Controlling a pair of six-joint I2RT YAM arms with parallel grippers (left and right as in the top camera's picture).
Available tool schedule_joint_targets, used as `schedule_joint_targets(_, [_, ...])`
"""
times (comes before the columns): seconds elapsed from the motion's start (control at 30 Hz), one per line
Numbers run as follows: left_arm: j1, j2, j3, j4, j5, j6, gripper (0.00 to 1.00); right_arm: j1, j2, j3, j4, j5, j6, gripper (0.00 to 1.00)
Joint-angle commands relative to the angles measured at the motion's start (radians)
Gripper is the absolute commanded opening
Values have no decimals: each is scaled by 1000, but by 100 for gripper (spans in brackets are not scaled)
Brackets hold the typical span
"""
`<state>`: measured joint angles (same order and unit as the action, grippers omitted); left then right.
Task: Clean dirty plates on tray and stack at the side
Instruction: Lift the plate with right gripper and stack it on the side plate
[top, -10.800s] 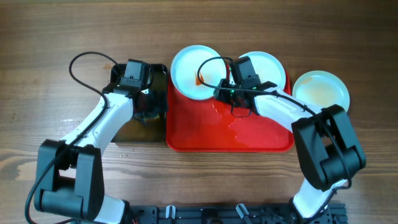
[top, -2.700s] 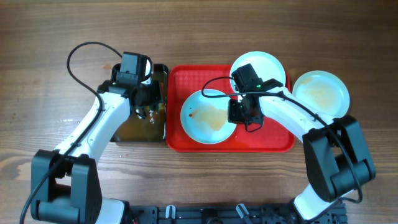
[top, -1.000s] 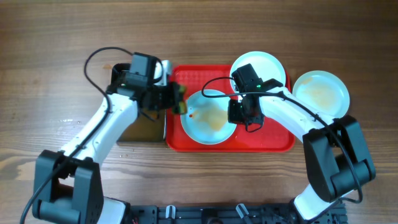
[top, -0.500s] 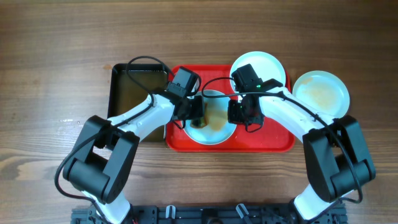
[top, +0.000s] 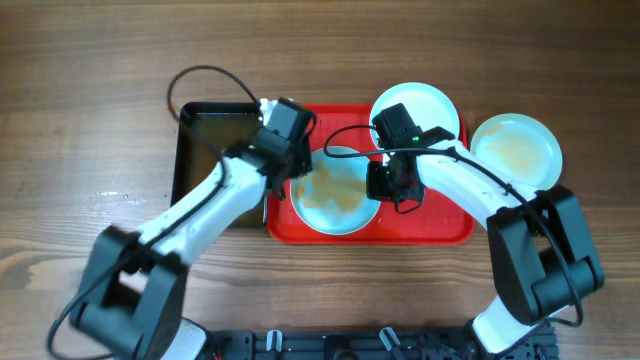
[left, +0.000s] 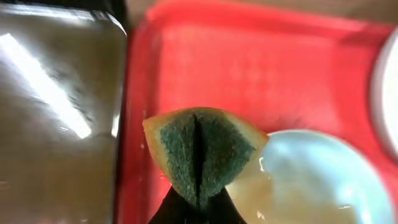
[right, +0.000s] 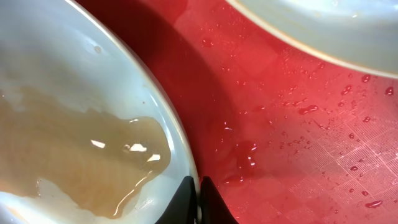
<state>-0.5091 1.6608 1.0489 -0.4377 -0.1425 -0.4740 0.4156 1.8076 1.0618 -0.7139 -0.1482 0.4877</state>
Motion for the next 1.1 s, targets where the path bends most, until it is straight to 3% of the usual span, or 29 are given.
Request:
schedule_joint_targets(0.0, [4, -120, -1, -13, -60, -2, 4, -1, -20, -7, -5, 37, -17, 4])
schedule_joint_targets(0.17, [68, -159, -1, -146, -139, -3, 4, -1, -20, -7, 4, 37, -17, 4])
schedule_joint_targets(0.23, [122, -146, -2, -187, -103, -1, 4, -1, -20, -7, 16, 35, -23, 4])
schedule_joint_targets(0.33, [216, -106, -2, -188, 93, 134, 4, -1, -38, -7, 36, -5, -97, 4])
schedule_joint_targets(0.6, [303, 48, -3, -195, 101, 157, 4, -1, -280, -7, 40, 114, -226, 4])
schedule_joint_targets(0.77, [303, 127, -3, -195, 105, 226, 4, 20, -355, -7, 15, 338, -282, 4])
schedule_joint_targets(0.87, [303, 136, -3, -184, 124, 252, 4, 96, -375, -7, 23, 541, -315, 4])
schedule_joint_targets(0.97, [303, 138, -3, -180, 198, 360, 4, 186, -375, -7, 38, 696, -397, 4])
schedule_joint_targets(1.07, [303, 140, -3, -180, 198, 362, 4, 248, -375, -7, 72, 848, -445, 4])
